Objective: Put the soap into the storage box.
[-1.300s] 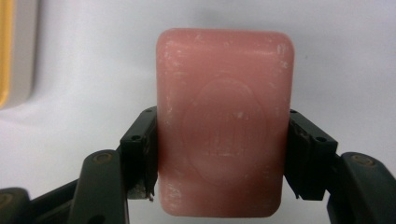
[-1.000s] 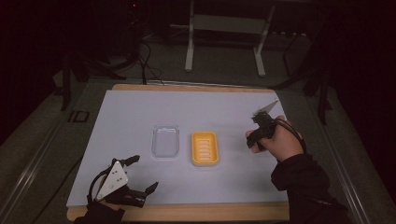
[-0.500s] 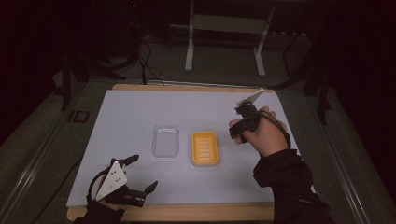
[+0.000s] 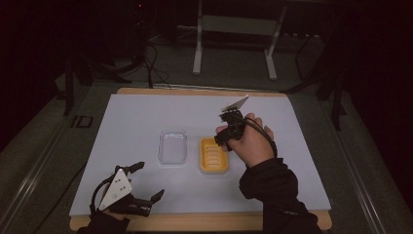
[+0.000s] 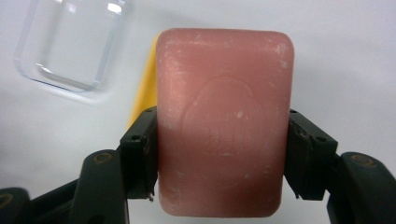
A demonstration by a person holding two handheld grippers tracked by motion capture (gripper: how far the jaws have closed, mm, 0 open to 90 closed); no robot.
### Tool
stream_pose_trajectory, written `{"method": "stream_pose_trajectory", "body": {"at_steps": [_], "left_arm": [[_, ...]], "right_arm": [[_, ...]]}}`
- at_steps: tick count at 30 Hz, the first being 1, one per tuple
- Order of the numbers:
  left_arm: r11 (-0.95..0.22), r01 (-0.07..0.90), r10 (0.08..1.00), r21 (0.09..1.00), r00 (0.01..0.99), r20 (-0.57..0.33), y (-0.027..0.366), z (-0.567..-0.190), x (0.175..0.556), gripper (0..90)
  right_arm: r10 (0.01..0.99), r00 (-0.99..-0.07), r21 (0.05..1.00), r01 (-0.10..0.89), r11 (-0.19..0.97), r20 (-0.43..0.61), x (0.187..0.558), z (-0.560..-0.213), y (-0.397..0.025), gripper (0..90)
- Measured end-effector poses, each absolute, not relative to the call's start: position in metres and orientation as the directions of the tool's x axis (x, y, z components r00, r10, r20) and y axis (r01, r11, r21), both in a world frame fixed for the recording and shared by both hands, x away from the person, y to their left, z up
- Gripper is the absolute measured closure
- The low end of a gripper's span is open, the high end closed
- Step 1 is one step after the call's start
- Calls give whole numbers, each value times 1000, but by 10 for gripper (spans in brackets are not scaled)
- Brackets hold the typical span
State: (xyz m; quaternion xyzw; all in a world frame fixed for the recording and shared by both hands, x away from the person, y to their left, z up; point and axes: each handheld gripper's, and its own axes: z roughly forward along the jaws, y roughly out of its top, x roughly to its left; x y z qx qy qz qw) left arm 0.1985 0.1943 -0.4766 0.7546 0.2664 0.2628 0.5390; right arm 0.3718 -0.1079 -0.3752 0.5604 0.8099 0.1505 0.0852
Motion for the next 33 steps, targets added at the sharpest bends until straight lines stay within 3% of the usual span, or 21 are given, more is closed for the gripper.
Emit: {"method": "stream_pose_trajectory", "body": {"at_steps": [11,33], "left_arm": [[-275,112,681,955,723,111,194,-476,198,6],[-266,108,677,958,728,106,195,-475,196,6]], "right_arm": [[955,-262,348,915,202,136,375,-406,-91,378],[973,-199,277,947,161,117,386,-479,-75,377]]}}
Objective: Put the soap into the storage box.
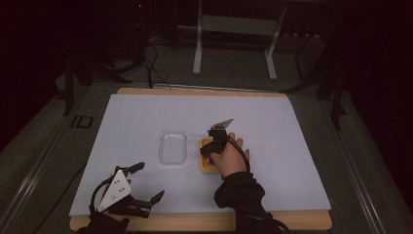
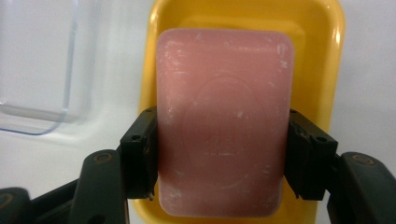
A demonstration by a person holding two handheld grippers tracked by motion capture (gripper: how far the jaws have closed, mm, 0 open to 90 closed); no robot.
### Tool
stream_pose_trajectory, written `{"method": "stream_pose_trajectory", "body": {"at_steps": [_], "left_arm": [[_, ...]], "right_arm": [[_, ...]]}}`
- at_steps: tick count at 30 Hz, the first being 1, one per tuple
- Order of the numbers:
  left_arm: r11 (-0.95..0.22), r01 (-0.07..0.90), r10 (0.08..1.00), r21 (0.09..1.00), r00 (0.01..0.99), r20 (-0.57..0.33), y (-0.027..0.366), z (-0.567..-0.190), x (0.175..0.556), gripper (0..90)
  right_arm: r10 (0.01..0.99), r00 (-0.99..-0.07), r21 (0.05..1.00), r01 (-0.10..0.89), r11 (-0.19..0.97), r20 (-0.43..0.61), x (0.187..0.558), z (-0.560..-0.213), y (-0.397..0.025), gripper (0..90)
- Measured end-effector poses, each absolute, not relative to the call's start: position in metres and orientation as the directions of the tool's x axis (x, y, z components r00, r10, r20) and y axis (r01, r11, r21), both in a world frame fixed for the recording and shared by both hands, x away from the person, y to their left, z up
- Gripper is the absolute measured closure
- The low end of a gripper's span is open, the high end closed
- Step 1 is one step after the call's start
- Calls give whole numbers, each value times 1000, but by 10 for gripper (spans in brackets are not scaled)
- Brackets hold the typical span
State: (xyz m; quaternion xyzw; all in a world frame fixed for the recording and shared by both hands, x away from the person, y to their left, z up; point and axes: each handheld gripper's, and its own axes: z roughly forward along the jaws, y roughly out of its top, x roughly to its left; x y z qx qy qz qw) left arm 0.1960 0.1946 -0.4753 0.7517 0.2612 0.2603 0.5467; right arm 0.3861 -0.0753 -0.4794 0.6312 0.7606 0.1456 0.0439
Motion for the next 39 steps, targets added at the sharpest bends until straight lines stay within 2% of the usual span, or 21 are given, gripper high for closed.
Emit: {"method": "stream_pose_trajectory", "body": {"at_steps": [2,10,16,20,22,25,27,33,39], "left_arm": [[-266,108,677,958,728,106,195,-475,196,6],[-272,107,677,956,728,111,194,-475,196,6],[-279,109,675,954,729,114,193,-476,196,6],[-281,110,676,953,727,116,193,-476,196,6],[-283,113,676,953,728,114,193,-476,197,6],[-287,113,675,951,728,117,193,-477,198,6],[-288,113,675,951,729,118,193,-477,197,6],[-290,111,674,951,729,121,193,-477,197,6],[-300,114,670,947,732,124,191,-478,197,6]], "right_arm": [[975,-204,279,945,171,93,386,-482,-74,377],[969,-218,242,952,186,116,388,-488,-75,359],[963,-233,289,939,187,135,386,-465,-81,339],[935,-324,310,912,269,142,383,-450,-88,319],[921,-376,313,891,328,105,380,-444,-91,328],[874,-454,343,860,379,172,375,-435,-95,301],[853,-494,379,832,405,172,374,-430,-99,288],[828,-524,440,802,403,197,373,-417,-120,277],[816,-549,518,758,396,179,375,-408,-143,244]]}}
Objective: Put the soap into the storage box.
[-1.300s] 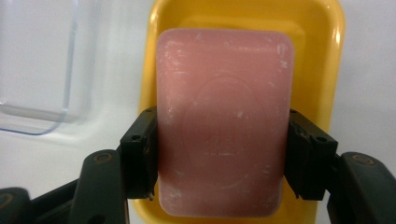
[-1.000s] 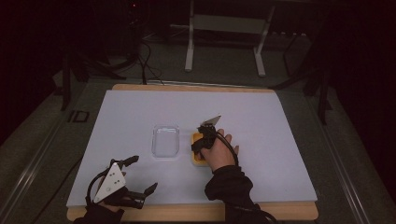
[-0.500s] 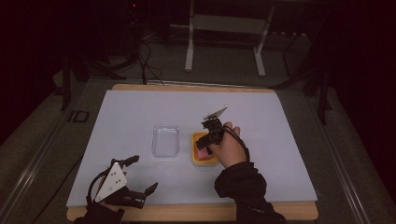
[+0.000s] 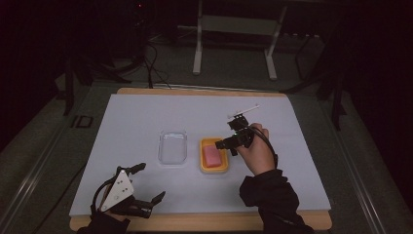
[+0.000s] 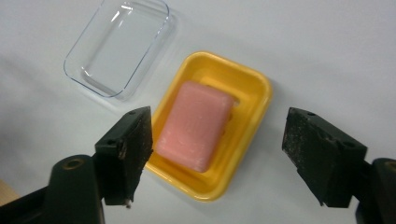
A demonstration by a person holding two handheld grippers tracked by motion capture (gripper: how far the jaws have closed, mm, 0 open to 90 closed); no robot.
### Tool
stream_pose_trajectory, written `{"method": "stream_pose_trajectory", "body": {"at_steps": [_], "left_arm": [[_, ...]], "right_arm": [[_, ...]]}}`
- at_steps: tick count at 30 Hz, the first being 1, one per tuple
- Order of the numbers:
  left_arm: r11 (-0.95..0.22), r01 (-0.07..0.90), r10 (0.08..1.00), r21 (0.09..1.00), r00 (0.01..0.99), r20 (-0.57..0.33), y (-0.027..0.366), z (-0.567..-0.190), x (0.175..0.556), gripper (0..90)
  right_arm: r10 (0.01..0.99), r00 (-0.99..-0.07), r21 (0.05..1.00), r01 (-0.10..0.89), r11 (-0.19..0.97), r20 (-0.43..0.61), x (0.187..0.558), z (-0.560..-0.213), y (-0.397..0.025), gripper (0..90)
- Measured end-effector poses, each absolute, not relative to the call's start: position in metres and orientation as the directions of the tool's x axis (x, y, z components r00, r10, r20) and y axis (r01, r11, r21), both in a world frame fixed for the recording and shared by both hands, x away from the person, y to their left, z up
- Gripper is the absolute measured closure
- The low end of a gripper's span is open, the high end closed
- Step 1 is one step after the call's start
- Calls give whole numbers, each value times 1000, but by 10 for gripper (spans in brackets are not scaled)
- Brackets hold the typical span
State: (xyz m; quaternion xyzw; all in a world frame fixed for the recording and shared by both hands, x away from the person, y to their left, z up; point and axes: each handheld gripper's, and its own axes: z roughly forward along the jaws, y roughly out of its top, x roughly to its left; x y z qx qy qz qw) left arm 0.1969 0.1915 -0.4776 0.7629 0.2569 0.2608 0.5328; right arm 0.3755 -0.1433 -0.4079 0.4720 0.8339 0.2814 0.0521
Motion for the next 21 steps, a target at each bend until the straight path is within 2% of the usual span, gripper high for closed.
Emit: {"method": "stream_pose_trajectory", "body": {"at_steps": [12,21], "left_arm": [[-295,113,673,949,730,123,192,-477,197,6],[-295,112,675,949,727,124,192,-477,197,6]], "right_arm": [[748,-657,571,650,501,92,369,-413,-181,218],[736,-671,595,629,501,89,359,-422,-206,207]]}}
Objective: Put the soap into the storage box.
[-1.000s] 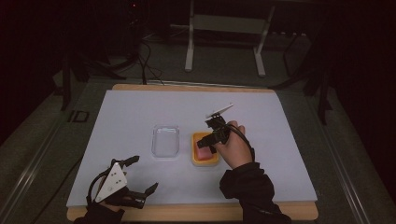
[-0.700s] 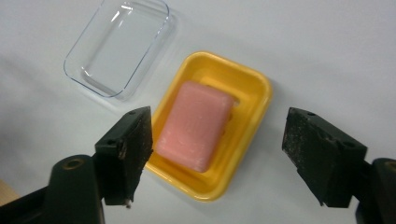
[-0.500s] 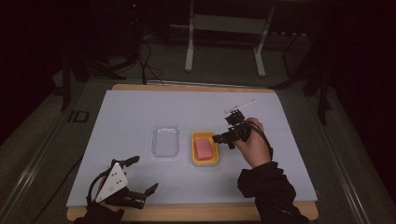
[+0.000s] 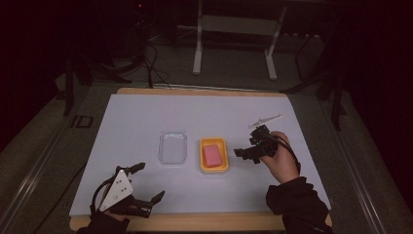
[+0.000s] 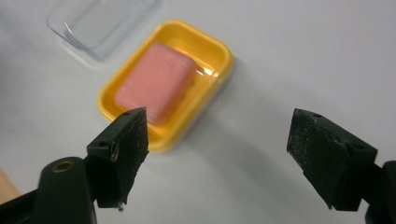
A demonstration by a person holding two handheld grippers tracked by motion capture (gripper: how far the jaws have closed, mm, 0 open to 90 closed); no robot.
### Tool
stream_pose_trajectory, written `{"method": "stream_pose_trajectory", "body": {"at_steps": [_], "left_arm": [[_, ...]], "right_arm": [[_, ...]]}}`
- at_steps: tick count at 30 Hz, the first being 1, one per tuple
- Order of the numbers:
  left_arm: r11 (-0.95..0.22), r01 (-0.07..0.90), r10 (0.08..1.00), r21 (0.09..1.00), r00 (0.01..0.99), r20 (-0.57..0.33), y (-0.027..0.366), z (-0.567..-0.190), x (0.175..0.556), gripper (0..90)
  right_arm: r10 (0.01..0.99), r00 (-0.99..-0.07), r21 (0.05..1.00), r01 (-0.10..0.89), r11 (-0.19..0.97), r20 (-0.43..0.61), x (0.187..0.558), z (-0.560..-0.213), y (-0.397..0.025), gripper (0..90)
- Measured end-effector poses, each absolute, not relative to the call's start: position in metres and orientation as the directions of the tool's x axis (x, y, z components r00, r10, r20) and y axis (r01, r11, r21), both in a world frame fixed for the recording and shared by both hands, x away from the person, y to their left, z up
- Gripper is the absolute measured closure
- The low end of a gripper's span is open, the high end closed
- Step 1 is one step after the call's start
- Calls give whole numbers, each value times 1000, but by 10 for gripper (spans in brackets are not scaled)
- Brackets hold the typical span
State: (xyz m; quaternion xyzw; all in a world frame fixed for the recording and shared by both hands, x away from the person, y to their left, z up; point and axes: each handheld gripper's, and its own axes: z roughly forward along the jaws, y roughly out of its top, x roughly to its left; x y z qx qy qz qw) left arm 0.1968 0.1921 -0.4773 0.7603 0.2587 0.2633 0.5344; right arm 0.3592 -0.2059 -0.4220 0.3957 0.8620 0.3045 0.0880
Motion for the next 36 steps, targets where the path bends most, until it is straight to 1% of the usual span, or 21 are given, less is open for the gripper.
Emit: {"method": "stream_pose_trajectory", "body": {"at_steps": [6,14,19,25,29,31,36], "left_arm": [[-293,110,677,950,725,125,193,-477,196,6],[-293,109,678,950,724,126,192,-477,196,6],[-293,110,678,950,724,125,193,-477,196,6],[-295,110,677,949,725,127,192,-477,196,6],[-293,110,677,950,725,125,192,-477,196,6],[-293,110,677,950,725,125,192,-477,196,6],[-296,110,676,949,726,126,192,-477,196,6]], "right_arm": [[718,-694,570,611,550,51,348,-430,-224,198],[732,-681,598,599,533,30,334,-441,-248,167],[755,-653,622,617,482,62,324,-450,-263,166],[774,-630,651,615,446,65,316,-459,-281,158],[807,-582,670,641,375,105,310,-463,-292,159],[814,-575,682,629,373,84,307,-466,-296,160],[821,-563,690,629,358,88,300,-472,-301,159]]}}
